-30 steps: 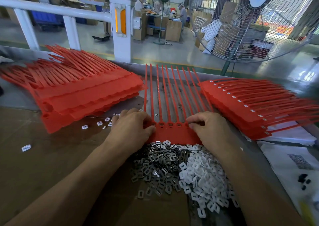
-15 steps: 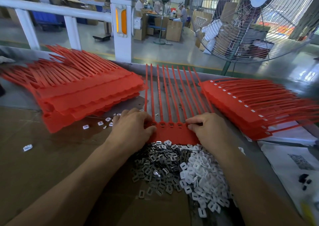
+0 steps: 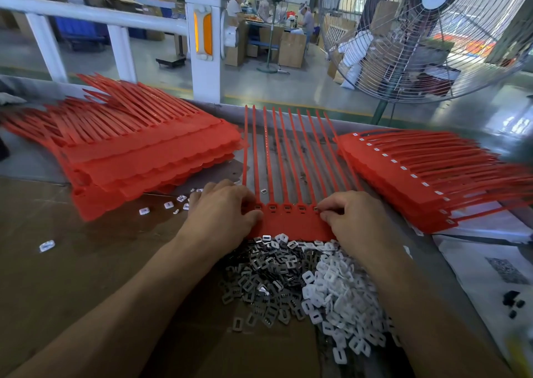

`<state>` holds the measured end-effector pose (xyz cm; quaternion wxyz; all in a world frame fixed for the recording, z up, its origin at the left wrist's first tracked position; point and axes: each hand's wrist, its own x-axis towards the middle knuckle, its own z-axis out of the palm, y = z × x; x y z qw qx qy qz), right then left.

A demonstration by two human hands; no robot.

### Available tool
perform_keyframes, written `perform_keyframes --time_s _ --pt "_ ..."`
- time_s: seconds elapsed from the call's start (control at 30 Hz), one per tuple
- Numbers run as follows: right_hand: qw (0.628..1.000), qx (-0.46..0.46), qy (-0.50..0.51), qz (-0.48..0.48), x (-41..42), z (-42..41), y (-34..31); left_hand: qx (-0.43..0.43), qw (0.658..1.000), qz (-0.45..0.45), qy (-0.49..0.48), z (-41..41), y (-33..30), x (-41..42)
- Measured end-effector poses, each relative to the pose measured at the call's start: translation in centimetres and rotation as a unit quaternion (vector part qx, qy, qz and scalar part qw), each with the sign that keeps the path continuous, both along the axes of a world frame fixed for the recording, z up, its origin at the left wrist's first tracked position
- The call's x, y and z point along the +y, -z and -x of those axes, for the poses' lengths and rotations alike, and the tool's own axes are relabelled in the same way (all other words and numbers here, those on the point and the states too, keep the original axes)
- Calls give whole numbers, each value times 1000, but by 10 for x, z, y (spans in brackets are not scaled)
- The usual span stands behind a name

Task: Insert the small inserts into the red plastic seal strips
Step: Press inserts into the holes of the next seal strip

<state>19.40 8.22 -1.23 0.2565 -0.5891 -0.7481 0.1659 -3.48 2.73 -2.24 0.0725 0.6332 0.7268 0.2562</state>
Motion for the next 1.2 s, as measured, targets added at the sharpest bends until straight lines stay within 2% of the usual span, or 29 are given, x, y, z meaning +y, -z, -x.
perform_keyframes --time_s 0.47,0.8,1.2 --pt "999 7 -33 -28 -7 3 -4 -5 1000 2 4 0 -1 -1" --pt "980 -26 -194 42 -24 9 -16 -4 1000 -1 3 0 -1 -1" --pt "976 -58 -205 45 -27 14 -14 3 1000 4 1 -1 -3 -1"
